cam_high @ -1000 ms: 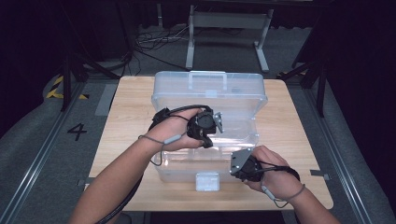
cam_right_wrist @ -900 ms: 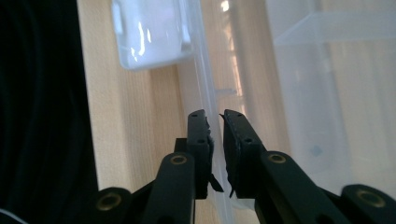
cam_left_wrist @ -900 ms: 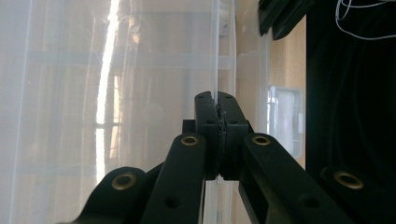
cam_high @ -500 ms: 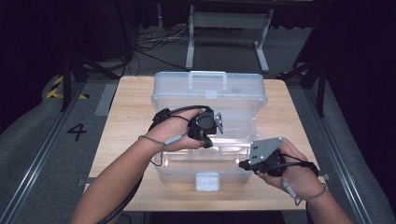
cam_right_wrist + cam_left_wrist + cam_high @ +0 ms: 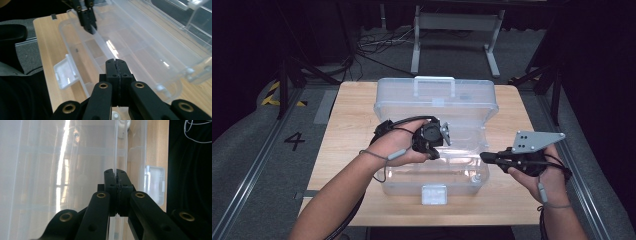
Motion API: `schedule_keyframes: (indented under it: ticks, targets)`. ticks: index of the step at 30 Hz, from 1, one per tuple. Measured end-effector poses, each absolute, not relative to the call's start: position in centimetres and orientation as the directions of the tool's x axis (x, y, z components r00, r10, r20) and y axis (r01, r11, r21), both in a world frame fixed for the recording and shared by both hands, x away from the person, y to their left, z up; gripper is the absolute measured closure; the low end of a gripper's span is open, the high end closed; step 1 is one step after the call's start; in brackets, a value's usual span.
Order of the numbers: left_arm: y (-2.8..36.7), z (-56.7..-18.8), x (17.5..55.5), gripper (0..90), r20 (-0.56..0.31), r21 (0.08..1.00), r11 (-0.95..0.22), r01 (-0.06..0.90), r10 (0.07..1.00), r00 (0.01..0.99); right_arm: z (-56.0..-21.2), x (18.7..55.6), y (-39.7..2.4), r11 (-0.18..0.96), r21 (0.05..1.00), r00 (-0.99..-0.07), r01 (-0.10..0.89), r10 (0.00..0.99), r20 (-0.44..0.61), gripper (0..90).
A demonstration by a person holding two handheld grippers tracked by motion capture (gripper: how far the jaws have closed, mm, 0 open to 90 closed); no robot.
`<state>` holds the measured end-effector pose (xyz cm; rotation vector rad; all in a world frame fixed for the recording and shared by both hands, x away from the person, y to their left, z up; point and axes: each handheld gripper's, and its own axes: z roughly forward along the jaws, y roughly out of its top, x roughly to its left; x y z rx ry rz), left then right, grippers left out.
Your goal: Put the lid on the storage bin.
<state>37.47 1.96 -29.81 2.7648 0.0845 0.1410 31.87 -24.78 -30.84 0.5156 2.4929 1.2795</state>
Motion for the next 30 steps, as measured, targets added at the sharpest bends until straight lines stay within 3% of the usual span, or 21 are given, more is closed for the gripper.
schedule_keyframes:
  ticks: [11, 21, 30]
  targets:
    - [2.0, -30.2, 36.5, 88.3, 0.114, 0.368, -0.928, 0.057, 0.106, 0.988, -30.8, 33.5, -26.2, 0.429, 0.874, -0.845, 0.229, 0.533, -0.041, 90.0]
    - [1.9, -30.8, 35.3, 87.4, 0.153, 0.37, -0.927, 0.069, 0.134, 0.979, -31.2, 35.1, -27.1, 0.312, 0.908, -0.822, 0.281, 0.566, 0.06, 90.0]
    - [1.8, -31.4, 34.6, 86.4, 0.177, 0.372, -0.926, 0.059, 0.133, 0.975, -31.5, 35.7, -27.9, 0.263, 0.917, -0.79, 0.299, 0.608, 0.083, 90.0]
